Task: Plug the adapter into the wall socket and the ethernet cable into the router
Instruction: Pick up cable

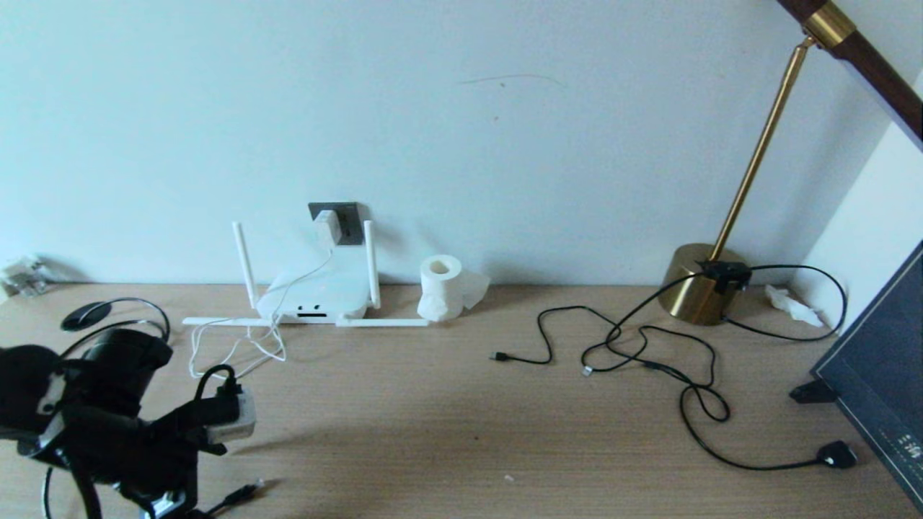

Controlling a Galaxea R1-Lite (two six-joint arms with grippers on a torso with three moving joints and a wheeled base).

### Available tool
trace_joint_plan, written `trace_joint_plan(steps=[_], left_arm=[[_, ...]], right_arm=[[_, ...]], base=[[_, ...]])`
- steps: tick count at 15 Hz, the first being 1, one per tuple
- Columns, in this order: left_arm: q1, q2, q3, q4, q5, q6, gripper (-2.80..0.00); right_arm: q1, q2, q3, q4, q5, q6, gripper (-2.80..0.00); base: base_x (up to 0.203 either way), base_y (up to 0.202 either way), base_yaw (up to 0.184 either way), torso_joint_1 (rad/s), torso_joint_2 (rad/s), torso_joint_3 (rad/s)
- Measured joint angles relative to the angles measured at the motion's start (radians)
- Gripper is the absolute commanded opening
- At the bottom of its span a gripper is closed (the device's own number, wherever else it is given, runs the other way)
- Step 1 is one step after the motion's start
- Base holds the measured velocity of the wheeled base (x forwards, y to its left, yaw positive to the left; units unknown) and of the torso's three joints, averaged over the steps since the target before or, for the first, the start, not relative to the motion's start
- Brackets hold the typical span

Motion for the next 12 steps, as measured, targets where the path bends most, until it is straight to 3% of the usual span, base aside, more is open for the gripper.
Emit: trace_joint_plan(steps=[6,7,12], left_arm=[[-0.002,0.038,-0.013,-0.005,0.002,0.001,0.0],[-0.003,0.041,-0.014,-0.005,0.003,0.001,-2.8],[-0.008,0.038,-0.003,-0.006,0.007,0.003,-2.8]], right_arm=[[0.001,0.0,0.0,0.0,0.0,0.001,-2.8],[0.001,0.0,0.0,0.0,0.0,0.001,-2.8],[0.0,0.0,0.0,0.0,0.0,0.001,-2.8]], base=[[0.0,0.0,0.0,0.0,0.0,0.0],[0.0,0.0,0.0,0.0,0.0,0.0],[0.0,0.0,0.0,0.0,0.0,0.0]])
